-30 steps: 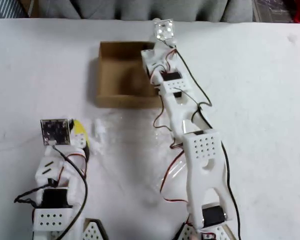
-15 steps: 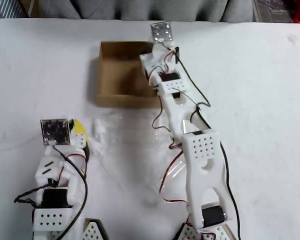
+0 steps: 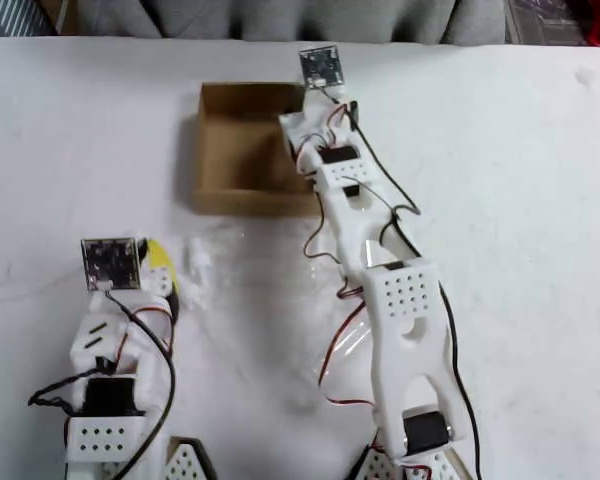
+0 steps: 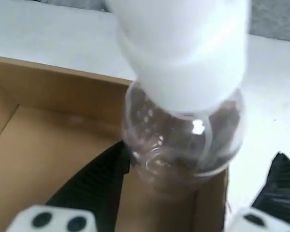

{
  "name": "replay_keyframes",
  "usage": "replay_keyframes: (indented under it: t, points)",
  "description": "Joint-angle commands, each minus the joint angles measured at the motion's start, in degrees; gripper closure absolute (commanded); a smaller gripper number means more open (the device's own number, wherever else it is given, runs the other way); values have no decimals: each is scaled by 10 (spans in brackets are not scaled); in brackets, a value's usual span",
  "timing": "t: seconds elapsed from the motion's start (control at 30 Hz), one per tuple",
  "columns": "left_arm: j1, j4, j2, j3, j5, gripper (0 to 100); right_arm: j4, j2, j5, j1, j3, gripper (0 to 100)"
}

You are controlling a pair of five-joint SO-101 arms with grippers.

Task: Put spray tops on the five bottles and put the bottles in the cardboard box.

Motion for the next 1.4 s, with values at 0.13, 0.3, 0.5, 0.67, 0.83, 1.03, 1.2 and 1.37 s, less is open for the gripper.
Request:
replay_keyframes:
  t: [0.13, 0.3, 0.5, 0.67, 0.83, 1.03, 1.2, 1.37]
  points:
    - [-4, -9, -7, -4, -7, 976, 29, -50, 1, -4, -8, 633]
    - [-4, -9, -7, -4, -7, 976, 33, -58, 1, -1, -8, 633]
    - [-4, -9, -7, -4, -7, 976, 49, -58, 1, -4, -10, 633]
    - [-4, -9, -7, -4, -7, 976, 49, -60, 1, 0, -12, 633]
    - [-4, -20, -7, -4, -7, 976, 65, -82, 0, 0, -7, 633]
    - [-4, -20, -7, -4, -7, 976, 73, -90, -22, -1, -8, 633]
    - [-4, -21, -7, -4, -7, 976, 73, -91, -23, 0, -8, 633]
    - [-4, -21, -7, -4, -7, 976, 90, -105, -26, 0, -7, 633]
